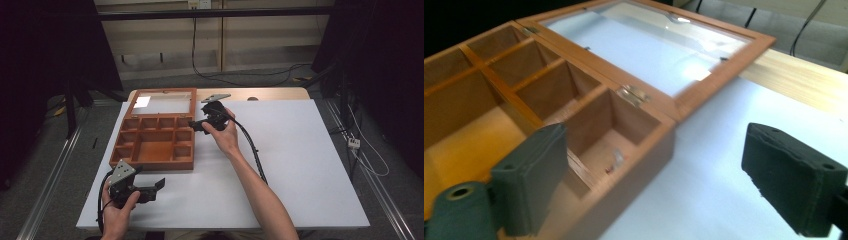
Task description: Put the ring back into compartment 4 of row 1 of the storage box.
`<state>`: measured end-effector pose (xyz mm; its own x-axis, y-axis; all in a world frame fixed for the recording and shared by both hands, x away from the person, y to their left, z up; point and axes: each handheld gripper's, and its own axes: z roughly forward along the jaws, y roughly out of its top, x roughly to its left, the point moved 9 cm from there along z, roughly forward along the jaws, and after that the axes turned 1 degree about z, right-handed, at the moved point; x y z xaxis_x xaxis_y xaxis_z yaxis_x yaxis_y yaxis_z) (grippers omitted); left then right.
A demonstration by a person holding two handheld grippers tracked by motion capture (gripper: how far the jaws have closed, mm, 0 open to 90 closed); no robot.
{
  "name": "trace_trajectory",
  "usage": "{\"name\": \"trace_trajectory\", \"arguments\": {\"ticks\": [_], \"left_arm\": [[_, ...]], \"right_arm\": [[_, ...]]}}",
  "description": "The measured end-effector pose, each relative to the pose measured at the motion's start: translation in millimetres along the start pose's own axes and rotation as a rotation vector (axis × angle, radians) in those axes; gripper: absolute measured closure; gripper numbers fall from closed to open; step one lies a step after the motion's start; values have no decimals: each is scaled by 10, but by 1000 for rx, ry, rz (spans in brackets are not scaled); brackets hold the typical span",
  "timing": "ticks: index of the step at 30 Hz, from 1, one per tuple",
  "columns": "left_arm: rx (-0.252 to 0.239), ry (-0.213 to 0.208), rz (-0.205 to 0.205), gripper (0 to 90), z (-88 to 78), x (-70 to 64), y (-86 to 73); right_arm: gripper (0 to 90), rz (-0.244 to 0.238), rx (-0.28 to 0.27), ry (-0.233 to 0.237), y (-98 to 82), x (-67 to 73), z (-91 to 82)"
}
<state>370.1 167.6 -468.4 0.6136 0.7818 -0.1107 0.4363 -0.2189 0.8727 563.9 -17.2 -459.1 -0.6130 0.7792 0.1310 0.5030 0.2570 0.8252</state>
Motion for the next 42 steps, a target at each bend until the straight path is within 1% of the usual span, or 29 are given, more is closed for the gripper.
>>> {"name": "trace_trajectory", "arguments": {"ticks": [2, 3, 4, 6, 9, 10, 12, 14, 16, 19, 21, 23, 25, 27, 29, 30, 32, 34, 38, 40, 42], "left_arm": [[10, 8, 1, 52, -8, 16, -17], [10, 10, -1, 52, -10, 22, -20], [11, 9, -2, 52, -13, 24, -23], [5, 11, -7, 52, -20, 21, -19], [-2, 7, -3, 52, -34, 10, -10], [-2, 7, -3, 52, -37, 10, -12], [0, 7, -3, 52, -42, 12, -15], [-1, 9, -1, 52, -46, 14, -14], [-4, 8, 3, 52, -51, 11, -9], [-4, 6, 3, 52, -51, 10, -10], [-2, 7, 1, 52, -49, 11, -15], [-1, 7, 2, 52, -49, 11, -17], [0, 9, 5, 52, -48, 10, -16], [6, 7, 7, 53, -47, 8, -21], [3, 8, -1, 53, -43, 13, -18], [6, 9, 1, 53, -44, 20, -19], [1, 11, -3, 54, -44, 20, -15], [4, 10, 4, 53, -45, 21, -15], [0, 6, -1, 53, -31, 13, -13], [4, 6, 6, 53, -36, 13, -15], [-1, 6, 2, 53, -37, 14, -11]], "right_arm": [[102, 10, -4, -12, -23, -33, -30], [101, 15, -6, -11, -36, -41, -48], [101, 10, -5, -9, -48, -47, -67], [90, -3, -6, -24, -64, -63, -104], [87, -1, -10, -29, -90, -59, -161], [80, -12, -6, -33, -102, -55, -178], [72, -31, -2, -57, -115, -64, -212], [73, -32, 9, -67, -133, -71, -240], [76, -24, 5, -70, -152, -77, -267], [73, -32, -3, -95, -192, -99, -317], [70, -27, 5, -91, -225, -110, -349], [82, -18, -2, -90, -248, -122, -397], [103, -20, -12, -99, -269, -137, -453], [83, -15, -13, -102, -293, -153, -504], [66, -8, -2, -87, -318, -161, -543], [66, 2, 2, -86, -331, -168, -557], [92, -1, -12, -103, -352, -186, -594], [93, 2, -18, -115, -380, -204, -631], [81, 16, -6, -113, -439, -231, -693], [94, 15, -23, -106, -461, -222, -743], [96, 30, -23, -127, -501, -235, -795]]}}
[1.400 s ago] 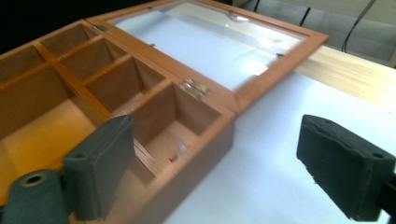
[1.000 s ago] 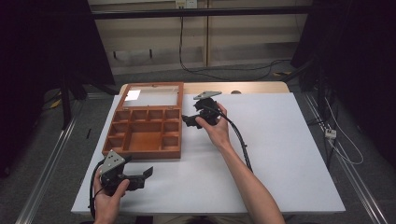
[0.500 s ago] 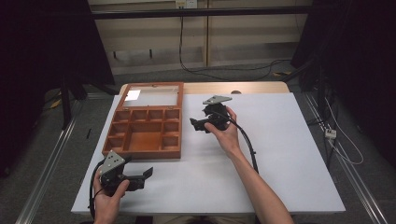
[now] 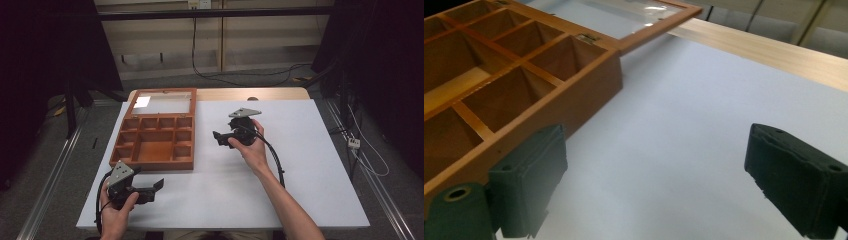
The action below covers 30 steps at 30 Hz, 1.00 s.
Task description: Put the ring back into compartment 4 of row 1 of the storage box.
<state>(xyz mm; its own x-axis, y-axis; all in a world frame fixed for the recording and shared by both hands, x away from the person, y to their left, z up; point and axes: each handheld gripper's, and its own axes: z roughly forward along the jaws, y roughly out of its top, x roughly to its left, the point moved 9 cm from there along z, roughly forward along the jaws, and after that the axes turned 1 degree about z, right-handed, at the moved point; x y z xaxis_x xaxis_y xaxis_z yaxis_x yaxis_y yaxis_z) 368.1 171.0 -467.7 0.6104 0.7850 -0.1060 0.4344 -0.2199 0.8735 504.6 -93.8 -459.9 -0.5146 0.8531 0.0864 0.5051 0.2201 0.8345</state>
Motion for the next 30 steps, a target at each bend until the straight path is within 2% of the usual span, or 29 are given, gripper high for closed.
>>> {"name": "trace_trajectory", "arguments": {"ticks": [3, 6, 10, 16, 19, 21, 24, 26, 30], "left_arm": [[4, 2, -1, 53, 0, 7, -6], [6, 5, 3, 53, -8, 8, -6], [2, 3, -3, 53, 2, 1, -3], [2, 6, -6, 53, 5, 9, -7], [0, 2, -2, 54, 10, 0, 1], [3, 3, 1, 53, 14, -8, 2], [14, 3, 5, 53, 21, -12, -12], [14, 3, 6, 53, 23, -11, -13], [13, 3, 7, 53, 23, -12, -11]], "right_arm": [[80, 12, 17, 20, -45, -17, -74], [94, 19, -8, -9, -79, -72, -173], [98, 27, 3, -27, -167, -145, -261], [67, 55, -2, -32, -274, -244, -402], [67, 49, -9, -44, -313, -269, -483], [66, 54, 5, -59, -339, -284, -524], [71, 53, -14, -56, -358, -284, -606], [69, 50, -4, -57, -409, -277, -646], [83, 41, 16, -94, -488, -292, -715]]}}
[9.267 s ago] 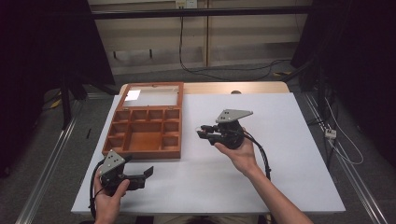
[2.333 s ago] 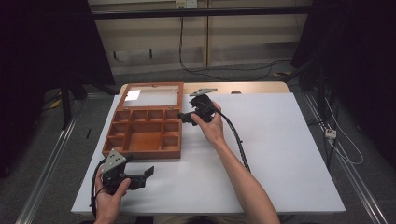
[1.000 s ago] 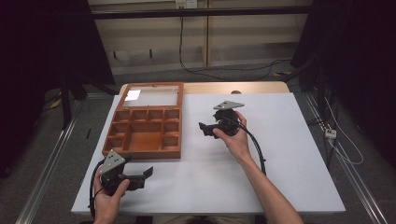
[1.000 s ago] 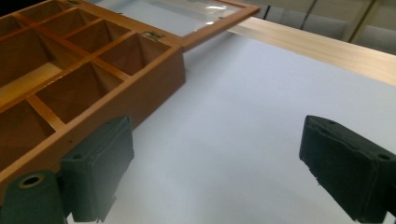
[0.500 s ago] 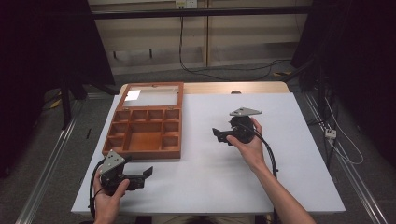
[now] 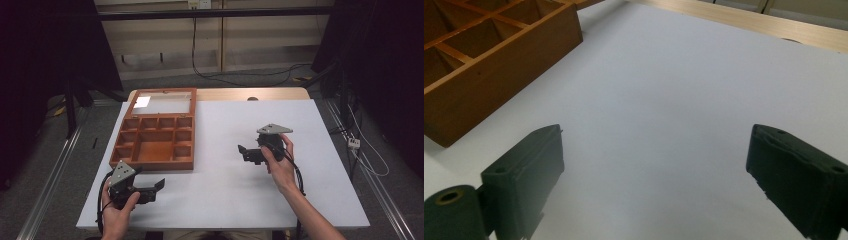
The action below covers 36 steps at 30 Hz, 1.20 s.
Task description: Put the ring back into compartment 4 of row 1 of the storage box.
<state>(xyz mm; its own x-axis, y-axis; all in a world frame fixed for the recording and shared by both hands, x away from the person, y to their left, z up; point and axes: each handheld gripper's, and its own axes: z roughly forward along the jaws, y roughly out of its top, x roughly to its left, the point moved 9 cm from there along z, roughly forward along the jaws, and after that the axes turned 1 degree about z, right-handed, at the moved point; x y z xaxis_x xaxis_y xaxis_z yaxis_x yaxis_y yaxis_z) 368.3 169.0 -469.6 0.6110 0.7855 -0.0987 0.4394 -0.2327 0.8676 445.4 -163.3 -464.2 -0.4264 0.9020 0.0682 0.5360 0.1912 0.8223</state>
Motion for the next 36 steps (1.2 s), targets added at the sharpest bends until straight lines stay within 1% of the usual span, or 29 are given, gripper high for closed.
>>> {"name": "trace_trajectory", "arguments": {"ticks": [1, 3, 6, 8, 10, 12, 14, 16, 19, 23, 24, 26, 28, 33, 36], "left_arm": [[0, 1, 0, 53, -1, 1, 0], [-2, -1, -3, 53, -1, 3, 0], [1, 0, -2, 53, 2, 7, -2], [-3, 0, -7, 53, 6, 0, 1], [2, 1, 0, 53, -1, 4, -4], [-9, -1, -10, 53, -2, 4, 2], [-9, 3, -8, 53, -7, 13, 4], [-8, 10, -1, 53, -10, 13, 5], [-1, 3, 2, 53, -4, 7, -1], [-1, 7, -2, 54, -1, 13, -4], [-7, 7, -9, 54, 0, 10, 0], [-7, 8, -10, 54, -1, 12, 0], [-7, 8, -9, 54, -2, 10, 2], [-12, 10, -3, 54, -16, 5, 7], [-10, 10, -6, 54, -16, 10, 4]], "right_arm": [[76, -1, -5, 1, -9, -3, -18], [67, -16, -5, -12, -38, -19, -52], [67, -15, -4, -21, -75, -45, -104], [67, -16, -20, -29, -80, -67, -152], [67, -12, -26, -35, -99, -92, -191], [67, -14, -23, -45, -141, -119, -221], [67, -21, -20, -59, -194, -146, -249], [67, -17, -17, -74, -247, -181, -275], [67, -4, -17, -77, -316, -228, -327], [67, 5, -25, -92, -391, -295, -431], [67, 10, -28, -99, -410, -313, -456], [67, 27, -31, -116, -455, -347, -498], [67, 30, -32, -136, -495, -369, -528], [69, 34, -31, -144, -566, -393, -630], [68, 45, -27, -147, -632, -410, -680]]}}
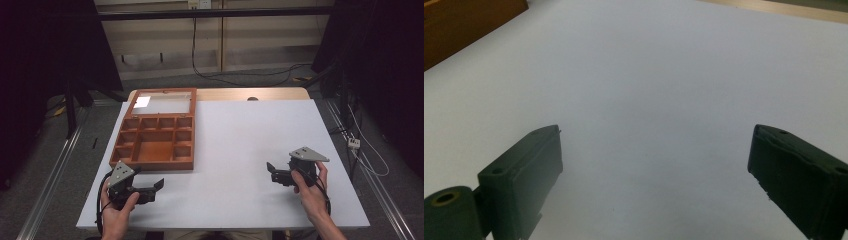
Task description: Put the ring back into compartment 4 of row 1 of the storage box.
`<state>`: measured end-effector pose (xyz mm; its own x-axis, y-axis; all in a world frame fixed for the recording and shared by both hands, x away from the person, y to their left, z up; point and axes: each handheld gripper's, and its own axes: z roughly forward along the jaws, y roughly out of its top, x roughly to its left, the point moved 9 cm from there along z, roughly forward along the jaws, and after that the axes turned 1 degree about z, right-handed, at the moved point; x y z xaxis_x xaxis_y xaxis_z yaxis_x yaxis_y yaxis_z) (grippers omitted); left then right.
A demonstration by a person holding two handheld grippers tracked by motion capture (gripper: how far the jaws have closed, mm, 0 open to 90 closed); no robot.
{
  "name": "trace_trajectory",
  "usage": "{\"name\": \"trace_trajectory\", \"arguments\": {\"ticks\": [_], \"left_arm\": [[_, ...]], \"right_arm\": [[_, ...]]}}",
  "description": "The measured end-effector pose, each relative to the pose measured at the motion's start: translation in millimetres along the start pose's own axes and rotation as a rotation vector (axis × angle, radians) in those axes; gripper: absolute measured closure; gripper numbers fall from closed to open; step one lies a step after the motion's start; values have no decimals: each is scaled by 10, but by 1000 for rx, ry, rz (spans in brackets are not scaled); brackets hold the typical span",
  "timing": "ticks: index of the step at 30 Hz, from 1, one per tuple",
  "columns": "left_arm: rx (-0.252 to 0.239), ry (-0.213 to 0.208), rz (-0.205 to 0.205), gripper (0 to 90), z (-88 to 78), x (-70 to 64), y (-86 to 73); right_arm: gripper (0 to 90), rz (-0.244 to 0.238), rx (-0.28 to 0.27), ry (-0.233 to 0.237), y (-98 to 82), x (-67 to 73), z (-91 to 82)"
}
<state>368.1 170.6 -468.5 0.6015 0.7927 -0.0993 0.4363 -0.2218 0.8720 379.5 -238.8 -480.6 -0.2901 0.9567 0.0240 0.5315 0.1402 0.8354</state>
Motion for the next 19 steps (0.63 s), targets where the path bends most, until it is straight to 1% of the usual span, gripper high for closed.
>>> {"name": "trace_trajectory", "arguments": {"ticks": [2, 6, 10, 14, 19], "left_arm": [[6, -1, 2, 54, 5, -2, -9], [0, -10, 7, 54, 12, -37, 0], [0, -1, 1, 54, 5, -13, 0], [-5, 1, -2, 53, 9, -4, 9], [1, -3, 0, 53, 28, 2, 9]], "right_arm": [[73, 9, -3, -14, -37, -31, -9], [75, 13, -5, -20, -86, -59, -38], [70, 2, -7, -20, -131, -61, -98], [75, 13, -12, -22, -199, -72, -93], [74, 20, -30, -24, -168, -85, -88]]}}
